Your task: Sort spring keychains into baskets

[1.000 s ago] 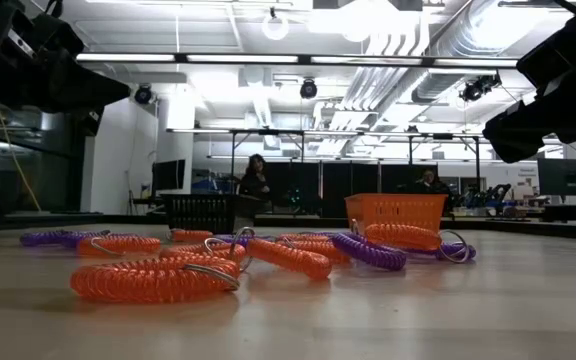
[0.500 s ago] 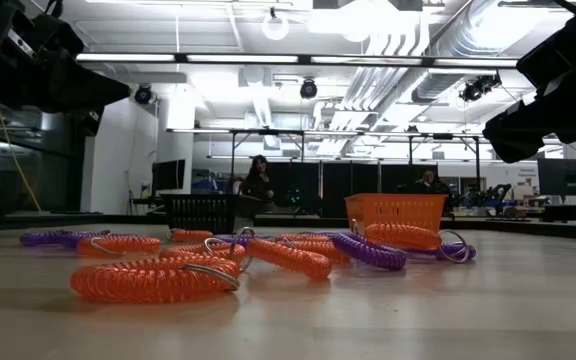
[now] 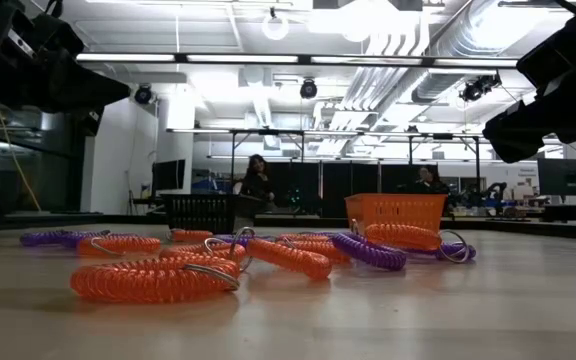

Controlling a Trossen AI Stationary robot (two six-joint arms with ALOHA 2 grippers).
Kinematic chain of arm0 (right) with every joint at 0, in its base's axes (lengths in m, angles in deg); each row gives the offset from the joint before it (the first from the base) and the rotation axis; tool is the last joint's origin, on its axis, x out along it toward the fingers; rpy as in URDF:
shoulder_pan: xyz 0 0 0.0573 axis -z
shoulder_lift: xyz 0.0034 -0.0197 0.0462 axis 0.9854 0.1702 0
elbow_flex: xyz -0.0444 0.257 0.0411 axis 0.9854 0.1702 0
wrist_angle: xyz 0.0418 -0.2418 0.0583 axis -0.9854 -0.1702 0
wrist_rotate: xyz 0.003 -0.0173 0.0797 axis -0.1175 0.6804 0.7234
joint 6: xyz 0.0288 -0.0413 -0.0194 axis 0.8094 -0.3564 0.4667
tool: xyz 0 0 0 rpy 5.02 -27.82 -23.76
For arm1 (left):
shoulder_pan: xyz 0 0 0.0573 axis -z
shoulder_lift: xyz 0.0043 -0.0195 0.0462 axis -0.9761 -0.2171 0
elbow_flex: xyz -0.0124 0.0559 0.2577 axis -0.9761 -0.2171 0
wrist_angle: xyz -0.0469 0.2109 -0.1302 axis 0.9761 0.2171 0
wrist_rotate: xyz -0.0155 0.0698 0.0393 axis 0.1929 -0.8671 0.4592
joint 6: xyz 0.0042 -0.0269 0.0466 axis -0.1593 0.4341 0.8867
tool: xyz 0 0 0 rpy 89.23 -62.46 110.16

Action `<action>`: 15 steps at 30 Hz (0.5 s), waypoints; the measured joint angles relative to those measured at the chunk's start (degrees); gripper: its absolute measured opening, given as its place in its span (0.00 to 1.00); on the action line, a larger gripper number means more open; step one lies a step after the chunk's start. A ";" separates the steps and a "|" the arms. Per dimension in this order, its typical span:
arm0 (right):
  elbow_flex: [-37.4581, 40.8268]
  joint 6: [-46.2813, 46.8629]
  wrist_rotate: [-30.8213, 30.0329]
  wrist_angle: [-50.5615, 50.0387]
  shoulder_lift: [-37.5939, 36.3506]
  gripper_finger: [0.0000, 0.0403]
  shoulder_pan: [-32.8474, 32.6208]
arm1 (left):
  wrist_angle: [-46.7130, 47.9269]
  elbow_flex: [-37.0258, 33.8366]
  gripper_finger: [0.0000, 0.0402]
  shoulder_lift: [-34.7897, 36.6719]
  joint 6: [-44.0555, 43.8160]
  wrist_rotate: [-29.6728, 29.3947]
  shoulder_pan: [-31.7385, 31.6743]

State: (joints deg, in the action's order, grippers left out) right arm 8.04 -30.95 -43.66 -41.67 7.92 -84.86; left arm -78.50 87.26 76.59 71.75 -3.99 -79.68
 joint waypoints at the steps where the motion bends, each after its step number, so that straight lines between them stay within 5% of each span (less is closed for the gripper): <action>1: 0.00 -0.49 -0.02 0.03 -0.01 0.28 0.01 | 0.00 0.00 0.00 -0.01 0.00 0.01 -0.02; 11: -0.04 -1.64 -0.39 2.25 -0.02 0.28 0.01 | 0.00 0.01 0.00 0.00 0.00 0.01 0.00; 15: -1.87 4.96 -0.33 -0.01 1.04 0.28 0.02 | 0.00 0.02 0.00 0.01 -0.02 0.01 -0.02</action>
State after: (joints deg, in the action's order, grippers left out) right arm 6.17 -25.99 -43.99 -41.68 8.96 -84.84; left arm -78.50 87.28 76.60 71.73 -3.98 -79.70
